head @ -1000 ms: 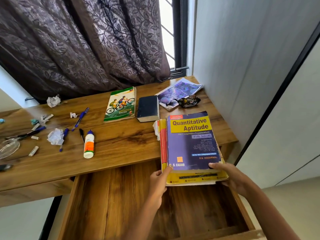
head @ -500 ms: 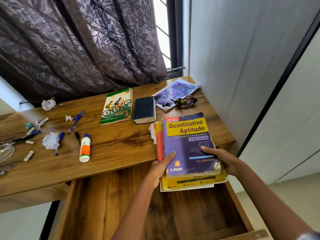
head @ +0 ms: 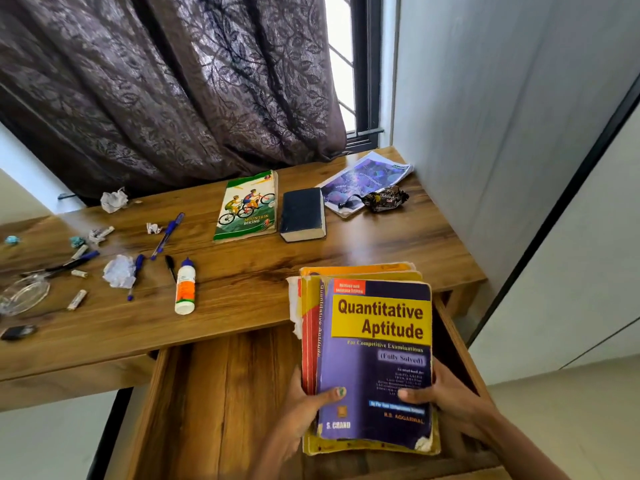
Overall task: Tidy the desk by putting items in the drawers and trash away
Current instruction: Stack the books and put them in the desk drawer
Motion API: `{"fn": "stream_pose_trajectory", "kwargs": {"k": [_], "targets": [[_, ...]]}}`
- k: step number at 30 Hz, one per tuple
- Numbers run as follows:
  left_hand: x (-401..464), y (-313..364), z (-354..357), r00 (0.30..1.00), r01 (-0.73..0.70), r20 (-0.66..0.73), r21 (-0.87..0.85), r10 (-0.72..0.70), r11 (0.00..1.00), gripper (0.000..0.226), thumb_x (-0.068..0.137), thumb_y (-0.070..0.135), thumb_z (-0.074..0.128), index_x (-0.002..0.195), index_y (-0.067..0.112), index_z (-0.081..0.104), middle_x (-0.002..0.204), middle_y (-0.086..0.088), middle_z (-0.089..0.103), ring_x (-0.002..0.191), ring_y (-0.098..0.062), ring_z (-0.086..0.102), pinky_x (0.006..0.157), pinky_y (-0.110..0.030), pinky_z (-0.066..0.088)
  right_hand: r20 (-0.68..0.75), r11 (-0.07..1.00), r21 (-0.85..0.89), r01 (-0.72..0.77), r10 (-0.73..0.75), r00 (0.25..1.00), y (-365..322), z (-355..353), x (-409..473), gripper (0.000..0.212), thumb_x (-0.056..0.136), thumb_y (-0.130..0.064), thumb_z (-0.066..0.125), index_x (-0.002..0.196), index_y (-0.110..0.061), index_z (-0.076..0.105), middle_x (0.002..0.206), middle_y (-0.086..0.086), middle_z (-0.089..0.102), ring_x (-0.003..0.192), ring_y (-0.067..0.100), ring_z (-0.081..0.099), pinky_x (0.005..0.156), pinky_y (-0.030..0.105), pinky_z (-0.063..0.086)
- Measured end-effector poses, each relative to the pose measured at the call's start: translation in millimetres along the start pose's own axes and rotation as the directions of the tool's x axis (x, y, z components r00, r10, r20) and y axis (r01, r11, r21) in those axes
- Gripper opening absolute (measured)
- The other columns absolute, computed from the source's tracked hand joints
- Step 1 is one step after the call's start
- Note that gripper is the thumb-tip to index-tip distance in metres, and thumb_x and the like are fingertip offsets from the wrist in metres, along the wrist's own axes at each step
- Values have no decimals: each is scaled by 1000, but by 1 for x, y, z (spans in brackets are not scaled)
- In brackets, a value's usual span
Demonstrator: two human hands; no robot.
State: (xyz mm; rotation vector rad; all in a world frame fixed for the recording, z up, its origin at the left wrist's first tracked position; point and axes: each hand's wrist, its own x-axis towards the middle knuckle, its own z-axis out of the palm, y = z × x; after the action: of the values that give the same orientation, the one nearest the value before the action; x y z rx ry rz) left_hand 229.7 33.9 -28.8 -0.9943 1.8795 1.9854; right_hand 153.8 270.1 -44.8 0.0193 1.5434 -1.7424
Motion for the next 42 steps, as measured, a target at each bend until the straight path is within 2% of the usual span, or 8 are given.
{"fn": "stream_pose_trajectory", "kwargs": {"k": [7,11,14,20,24,29,33,42], "targets": [[-18,35,-18,960,-279,-11,34,280,960,69,67,0,79,123,23,44,109,1,67,88,-7,69,63,-20,55,-59,935,-209,287,-305,951,-25,15,5,72,55,-7,88,117,-4,52,109,6,70,101,24,67,77,35,58],[-20,64,-26,965,-255,-33,97,259,962,36,65,17,85,91,27,63,97,4,70,87,-6,66,83,-25,52,-41,886,-274,373,-398,916,-40,18,8,72,61,-3,85,123,-6,50,112,4,69,103,18,66,84,33,57],[-21,70,-27,975,-214,-16,199,222,956,23,67,28,84,78,32,64,89,8,69,87,-6,63,86,-25,48,-26,886,-268,377,-398,917,-46,19,9,82,58,-14,86,129,-11,44,116,3,67,106,17,65,80,26,56],[-13,59,-31,962,-271,42,212,268,939,34,69,19,81,96,26,62,89,13,70,85,-2,65,73,-17,51,-5,883,-288,371,-389,921,-45,18,9,93,52,-27,85,132,-17,38,120,2,65,110,16,63,87,30,55],[-3,38,-33,955,-296,29,186,296,937,54,61,15,85,106,24,57,99,9,70,93,-3,65,73,-17,52,-10,864,-373,339,-369,929,-34,16,11,88,57,-25,86,130,-20,38,120,-5,63,112,11,61,85,26,54],[6,18,-24,947,-319,9,143,321,937,44,71,4,77,106,20,54,99,5,67,86,-1,64,61,-12,51,-146,837,-501,220,-332,932,-8,19,14,69,56,-48,83,113,-38,46,107,-15,65,100,-1,62,89,25,51],[11,16,-22,946,-319,-9,126,323,939,44,60,34,76,99,26,57,99,2,70,90,-10,67,69,-23,56,-148,805,-567,175,-308,940,-6,19,6,61,61,-49,77,113,-36,49,104,-19,65,96,-7,61,75,12,48],[-2,-29,-17,984,-140,-106,50,144,989,47,81,49,56,112,14,60,90,-2,68,79,-16,66,61,-22,51,-100,911,-409,48,-97,990,16,20,-1,88,48,-73,75,116,-24,51,104,-3,72,90,14,71,84,39,57]]}}
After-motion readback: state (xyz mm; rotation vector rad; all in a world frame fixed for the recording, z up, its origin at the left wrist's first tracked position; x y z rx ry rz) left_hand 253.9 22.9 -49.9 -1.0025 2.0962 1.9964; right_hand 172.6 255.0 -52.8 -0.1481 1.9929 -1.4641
